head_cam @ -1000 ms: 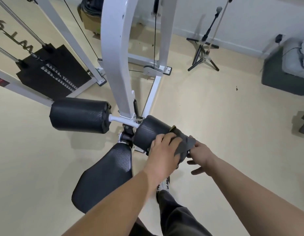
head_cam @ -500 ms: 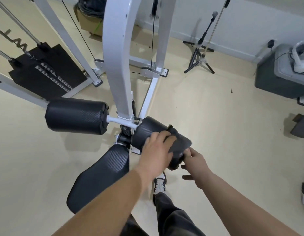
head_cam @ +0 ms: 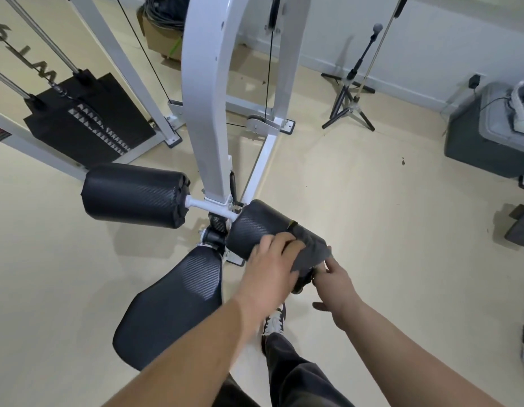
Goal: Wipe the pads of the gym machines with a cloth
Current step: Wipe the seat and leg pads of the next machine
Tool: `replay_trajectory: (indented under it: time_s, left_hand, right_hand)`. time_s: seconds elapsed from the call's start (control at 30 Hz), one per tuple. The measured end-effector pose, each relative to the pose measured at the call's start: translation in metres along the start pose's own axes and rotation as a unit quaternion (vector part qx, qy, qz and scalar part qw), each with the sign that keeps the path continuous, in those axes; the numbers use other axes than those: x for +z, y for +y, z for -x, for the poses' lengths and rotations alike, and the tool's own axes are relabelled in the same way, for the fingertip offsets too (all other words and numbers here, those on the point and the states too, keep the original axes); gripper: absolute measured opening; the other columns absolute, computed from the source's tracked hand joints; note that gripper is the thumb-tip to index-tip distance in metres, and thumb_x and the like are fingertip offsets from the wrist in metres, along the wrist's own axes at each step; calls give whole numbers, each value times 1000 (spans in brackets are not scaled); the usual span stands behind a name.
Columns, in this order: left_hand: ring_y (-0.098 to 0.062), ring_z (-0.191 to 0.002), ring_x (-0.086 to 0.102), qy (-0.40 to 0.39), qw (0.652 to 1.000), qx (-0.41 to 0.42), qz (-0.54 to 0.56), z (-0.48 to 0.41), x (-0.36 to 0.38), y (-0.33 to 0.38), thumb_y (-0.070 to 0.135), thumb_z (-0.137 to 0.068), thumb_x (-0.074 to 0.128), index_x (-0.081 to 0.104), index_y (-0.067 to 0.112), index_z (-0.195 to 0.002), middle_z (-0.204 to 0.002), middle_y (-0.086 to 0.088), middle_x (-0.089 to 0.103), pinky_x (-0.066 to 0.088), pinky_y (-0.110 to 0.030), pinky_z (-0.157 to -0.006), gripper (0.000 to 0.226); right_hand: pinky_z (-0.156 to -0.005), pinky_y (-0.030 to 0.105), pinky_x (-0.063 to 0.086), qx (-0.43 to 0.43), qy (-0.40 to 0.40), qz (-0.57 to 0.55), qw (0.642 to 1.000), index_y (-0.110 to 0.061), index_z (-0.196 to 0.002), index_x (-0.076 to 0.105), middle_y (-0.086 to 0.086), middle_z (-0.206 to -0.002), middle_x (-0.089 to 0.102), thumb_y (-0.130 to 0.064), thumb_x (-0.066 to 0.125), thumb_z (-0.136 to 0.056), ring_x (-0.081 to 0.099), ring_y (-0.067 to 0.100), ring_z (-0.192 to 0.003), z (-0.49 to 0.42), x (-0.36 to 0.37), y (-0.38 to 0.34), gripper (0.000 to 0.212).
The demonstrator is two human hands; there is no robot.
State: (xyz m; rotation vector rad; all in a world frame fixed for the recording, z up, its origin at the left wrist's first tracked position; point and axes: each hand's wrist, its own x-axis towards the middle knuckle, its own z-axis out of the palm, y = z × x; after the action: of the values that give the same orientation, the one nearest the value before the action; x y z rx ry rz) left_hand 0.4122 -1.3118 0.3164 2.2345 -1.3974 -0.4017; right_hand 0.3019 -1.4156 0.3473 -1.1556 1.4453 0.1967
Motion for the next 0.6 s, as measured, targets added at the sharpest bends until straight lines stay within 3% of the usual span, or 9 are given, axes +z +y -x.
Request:
replay_trajectory:
  time_s: [0.07,0.1,0.17,0.23,0.33,0.4,0.47,0.53,0.6]
  left_hand:
    - [-31,-111,53,-21,998,-16,-63,-6,-18,-29,19,-75,77,60,21,-130,-130,-2,54,51,-47,-87,57]
    - [-31,-110,51,-2,996,-54,-76,-11,-25,-43,19,-77,75,59,21,-128,-128,-3,52,51,-48,-87,54]
    - [-32,-108,48,50,982,-171,-69,-21,-34,-53,18,-83,70,57,21,-128,-128,-3,51,50,-49,-88,47]
    - [-33,-109,47,68,968,-237,-48,-31,-31,-35,19,-85,69,59,20,-129,-130,-3,52,49,-49,-87,45]
    - [-31,-103,51,38,985,-161,-52,-36,-11,14,25,-78,73,62,24,-121,-124,0,57,48,-45,-78,44]
    - [-30,-105,54,-26,997,-58,-51,-23,4,40,30,-79,72,61,26,-124,-125,3,58,50,-43,-79,46]
    - [-31,-110,54,-67,997,12,-30,-26,-1,29,31,-82,67,62,25,-129,-130,3,60,50,-45,-84,48]
    - [-32,-114,52,-95,993,3,-69,-40,-17,7,30,-83,63,62,25,-131,-132,1,60,48,-44,-86,48]
    - [-33,-116,47,-85,987,-82,-110,-61,-28,-14,28,-88,58,58,27,-134,-133,-1,56,45,-44,-89,46]
  right_hand:
    - [-84,50,60,36,5,-25,999,-49,-153,36,-6,-131,61,-44,39,-107,60,24,-115,-7,-1,-2,46]
    - [-85,52,59,52,6,-27,998,-44,-152,41,-3,-136,59,-48,37,-107,61,27,-116,-14,-2,-5,46]
    - [-85,55,58,77,0,-22,997,-32,-136,57,4,-128,64,-52,34,-106,64,28,-109,-22,-7,-15,43]
    - [-84,56,59,100,-4,-32,994,-24,-119,64,9,-116,67,-54,38,-106,66,28,-104,-29,-13,-24,41]
    - [-85,53,62,116,-16,-112,987,-15,-109,67,15,-107,70,-46,49,-105,69,30,-93,-35,-17,-18,35]
    - [-91,52,61,103,-38,-167,980,-12,-120,69,18,-112,74,-33,55,-101,69,28,-91,-36,-20,-3,32]
    - [-95,49,60,88,-56,-167,981,-22,-128,69,14,-125,72,-23,50,-100,69,23,-102,-32,-25,11,34]
    - [-95,48,60,78,-62,-143,985,-32,-135,63,5,-128,69,-9,38,-102,67,22,-115,-28,-29,20,47]
    - [-94,45,61,70,-74,-99,990,-40,-142,55,-1,-132,67,-7,39,-105,65,23,-119,-24,-29,19,53]
